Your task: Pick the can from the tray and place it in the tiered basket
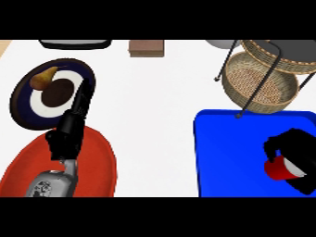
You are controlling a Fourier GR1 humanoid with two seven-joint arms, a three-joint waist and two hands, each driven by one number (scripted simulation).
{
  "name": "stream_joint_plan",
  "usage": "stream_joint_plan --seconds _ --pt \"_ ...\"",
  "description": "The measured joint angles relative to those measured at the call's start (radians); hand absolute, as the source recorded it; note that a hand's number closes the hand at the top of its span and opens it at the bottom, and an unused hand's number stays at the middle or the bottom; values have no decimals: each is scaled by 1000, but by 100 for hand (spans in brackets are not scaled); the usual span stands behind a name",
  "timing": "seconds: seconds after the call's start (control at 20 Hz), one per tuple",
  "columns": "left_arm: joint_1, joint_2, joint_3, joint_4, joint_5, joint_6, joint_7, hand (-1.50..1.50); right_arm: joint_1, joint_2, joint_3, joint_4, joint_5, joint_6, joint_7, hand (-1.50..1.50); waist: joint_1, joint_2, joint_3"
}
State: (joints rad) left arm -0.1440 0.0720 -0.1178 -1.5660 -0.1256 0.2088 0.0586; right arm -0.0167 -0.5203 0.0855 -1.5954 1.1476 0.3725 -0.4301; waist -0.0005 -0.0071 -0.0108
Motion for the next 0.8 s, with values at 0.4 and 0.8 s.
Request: stream_joint_plan --seconds 0.4,0.8 --pt "-2 -3 1 6 -7 2 2 0 -35 202 139 -174 220 262 484 150 0 1 3" --pt "6 -7 6 -14 -11 1 11 0 -125 311 107 -435 255 479 691 150 -4 4 9"
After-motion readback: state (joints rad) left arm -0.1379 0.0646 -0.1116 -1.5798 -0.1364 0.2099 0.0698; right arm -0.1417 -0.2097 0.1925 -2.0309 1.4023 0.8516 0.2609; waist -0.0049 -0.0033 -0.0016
